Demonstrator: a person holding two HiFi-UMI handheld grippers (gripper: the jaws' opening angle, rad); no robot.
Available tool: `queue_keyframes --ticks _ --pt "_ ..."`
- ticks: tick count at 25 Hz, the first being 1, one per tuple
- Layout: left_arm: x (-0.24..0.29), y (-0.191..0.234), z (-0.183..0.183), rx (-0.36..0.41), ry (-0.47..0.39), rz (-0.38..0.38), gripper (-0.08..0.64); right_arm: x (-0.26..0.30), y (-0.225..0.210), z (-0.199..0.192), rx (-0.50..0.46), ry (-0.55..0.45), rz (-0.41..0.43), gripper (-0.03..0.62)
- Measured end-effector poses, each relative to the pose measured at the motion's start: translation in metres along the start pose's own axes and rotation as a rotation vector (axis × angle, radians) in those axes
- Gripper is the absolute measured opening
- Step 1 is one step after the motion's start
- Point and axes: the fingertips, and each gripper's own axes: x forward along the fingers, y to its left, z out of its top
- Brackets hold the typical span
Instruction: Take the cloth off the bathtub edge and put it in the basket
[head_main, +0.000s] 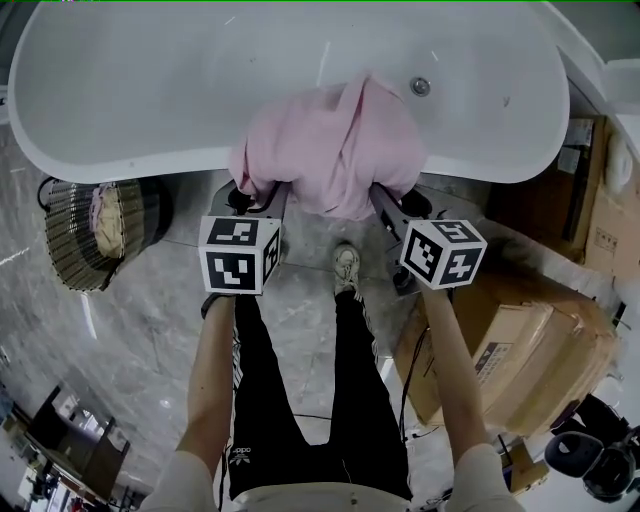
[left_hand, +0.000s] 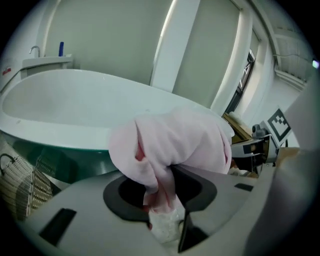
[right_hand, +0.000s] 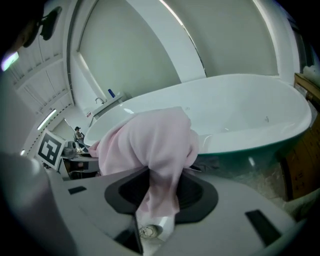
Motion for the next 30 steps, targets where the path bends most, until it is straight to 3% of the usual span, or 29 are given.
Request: queue_keyframes --ticks 3,6,21,30 --pt "0.002 -0.004 0.000 0.063 0.016 0.037 0.105 0.000 0.004 -0.002 -0.074 -0.010 -0.056 0.095" --pt "0.001 -0.005 -0.001 0.067 0.014 0.056 0.095 -0.001 0.005 -0.003 -0.086 -0.031 -0.093 0.077" --pt "-0.024 -0.012 0.017 -0.017 -0.078 0.012 0.078 -0.017 0.015 0.006 -0.107 -0.058 -0.112 0.061" --pt "-0.055 -0.027 0.059 0.018 -0.160 0.005 0.074 -0.049 0.040 0.047 -0.196 -0.109 -0.106 0.060"
